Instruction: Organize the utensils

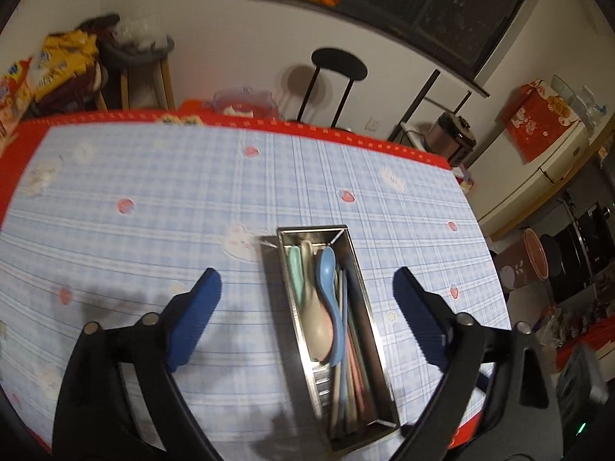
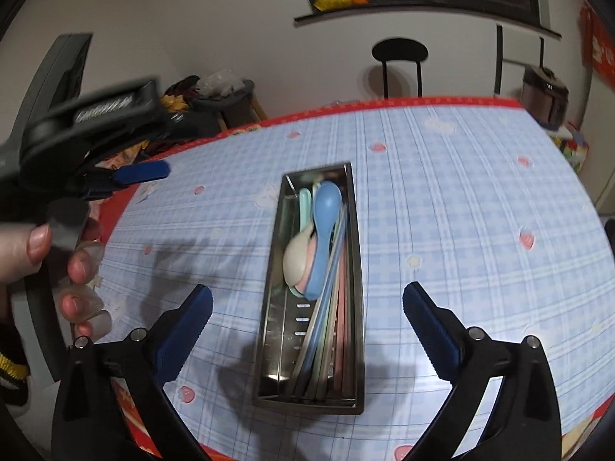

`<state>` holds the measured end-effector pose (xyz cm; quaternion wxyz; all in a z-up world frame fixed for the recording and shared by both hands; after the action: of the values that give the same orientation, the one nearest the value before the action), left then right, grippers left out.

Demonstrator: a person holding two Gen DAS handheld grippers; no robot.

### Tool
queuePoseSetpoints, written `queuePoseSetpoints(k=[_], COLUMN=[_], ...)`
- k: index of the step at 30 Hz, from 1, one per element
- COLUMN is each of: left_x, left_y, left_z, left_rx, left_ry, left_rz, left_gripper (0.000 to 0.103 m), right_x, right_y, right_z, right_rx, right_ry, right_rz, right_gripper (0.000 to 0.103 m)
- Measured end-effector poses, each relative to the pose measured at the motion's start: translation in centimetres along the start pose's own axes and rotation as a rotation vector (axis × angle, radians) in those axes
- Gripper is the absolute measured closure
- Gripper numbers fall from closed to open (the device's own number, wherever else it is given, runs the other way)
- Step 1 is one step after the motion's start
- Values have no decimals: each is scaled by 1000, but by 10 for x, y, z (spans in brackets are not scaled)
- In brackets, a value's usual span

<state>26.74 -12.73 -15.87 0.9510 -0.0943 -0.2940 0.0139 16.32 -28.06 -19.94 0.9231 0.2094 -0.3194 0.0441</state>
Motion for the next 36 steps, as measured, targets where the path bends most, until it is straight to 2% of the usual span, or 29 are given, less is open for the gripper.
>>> queuePoseSetpoints(k=[3, 9, 13, 19, 23, 28, 36], left_x=[-1, -6, -18, -36, -45, -55, -64], left_y=[9, 22, 22, 18, 15, 5, -4], left_z=[28, 86, 135, 195, 226, 242, 237], left_rx=[17, 95, 183, 176, 213, 226, 232], left_ry=[-48, -146, -221, -308, -363, -394, -387], left_rz=[-19, -60, -133, -151, -160, -197, -225], left_gripper=[8, 6, 6, 6, 6, 6, 6], right_x=[7, 21, 29, 38, 39, 31, 27], right_y=[5, 18, 28, 36, 34, 32, 29], right_z=[18, 60, 101, 160, 191, 211, 206], right_rx=[-12, -74, -105, -150, -205, -328, -346], right_ry=[-25, -90, -152, -230, -279, -317, -304], right_rz=[27, 90, 121, 153, 152, 167, 162], right_gripper=[6, 6, 6, 6, 6, 6, 6])
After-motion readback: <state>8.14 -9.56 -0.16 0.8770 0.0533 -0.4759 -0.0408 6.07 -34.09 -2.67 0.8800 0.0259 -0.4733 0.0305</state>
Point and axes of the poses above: each gripper's, at about its wrist camera, not at the fingertips, and z roughly against the way its jaws point, y to its left, x to its top, the point moved 7 cm from there along -z, roughly the way its jaws point, and after that the axes turned 7 degrees about x, right-handed, at the moved point
